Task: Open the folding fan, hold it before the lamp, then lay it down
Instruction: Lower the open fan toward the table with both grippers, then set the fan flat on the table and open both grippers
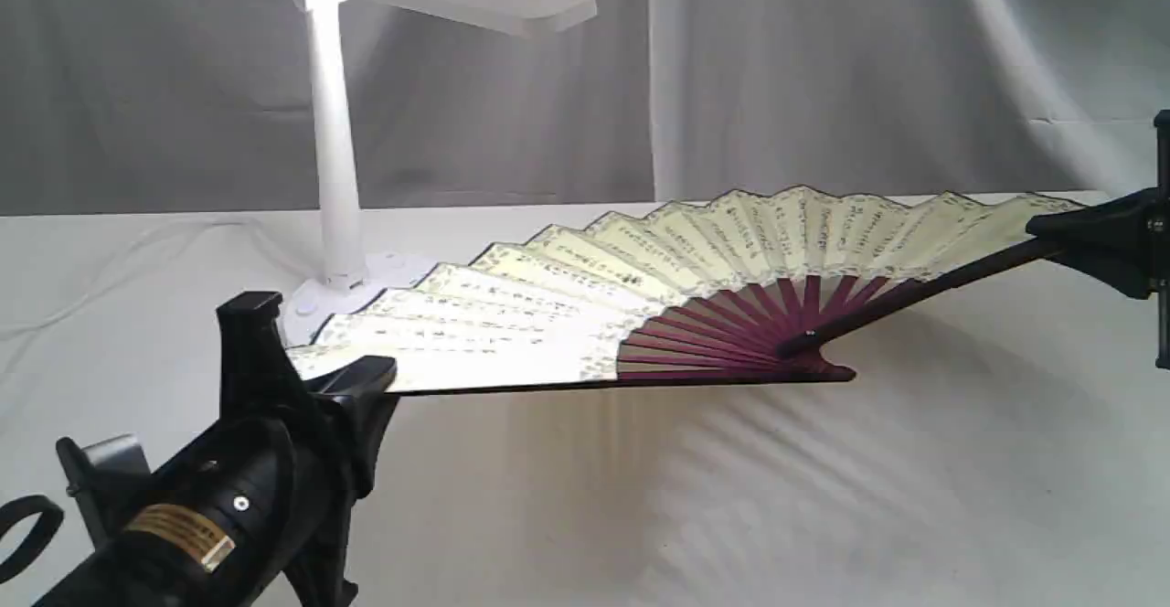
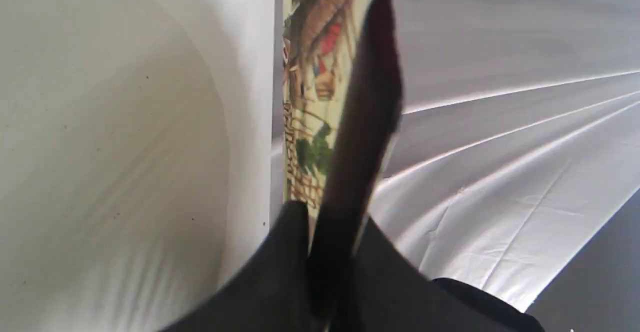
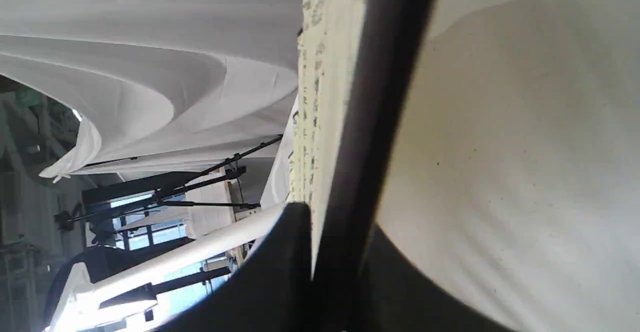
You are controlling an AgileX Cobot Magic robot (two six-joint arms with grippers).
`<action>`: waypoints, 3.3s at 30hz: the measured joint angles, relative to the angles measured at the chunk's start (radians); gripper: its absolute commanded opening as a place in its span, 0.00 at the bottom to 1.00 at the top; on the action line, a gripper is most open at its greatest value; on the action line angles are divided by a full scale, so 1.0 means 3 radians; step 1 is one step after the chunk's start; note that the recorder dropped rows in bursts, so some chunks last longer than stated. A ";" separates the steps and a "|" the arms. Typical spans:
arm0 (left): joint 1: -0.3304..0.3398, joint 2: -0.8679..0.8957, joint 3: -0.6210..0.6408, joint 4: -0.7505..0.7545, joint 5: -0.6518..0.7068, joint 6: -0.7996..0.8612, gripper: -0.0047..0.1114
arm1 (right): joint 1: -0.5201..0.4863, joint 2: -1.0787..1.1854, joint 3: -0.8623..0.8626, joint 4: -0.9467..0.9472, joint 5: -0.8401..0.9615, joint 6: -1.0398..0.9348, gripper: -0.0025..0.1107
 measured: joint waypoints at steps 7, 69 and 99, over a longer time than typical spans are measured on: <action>0.0000 0.0278 -0.0094 0.0028 -0.0064 -0.0145 0.04 | -0.0042 0.0014 0.0000 -0.0102 -0.0117 -0.0023 0.02; 0.0000 0.0947 -0.0356 0.0148 -0.0102 -0.0207 0.52 | -0.0173 0.0465 -0.0006 -0.0342 -0.0221 -0.0268 0.02; 0.0892 0.0947 -0.0356 0.1557 0.0192 0.0374 0.54 | -0.0173 0.0468 -0.0006 -0.0520 -0.0322 -0.0465 0.43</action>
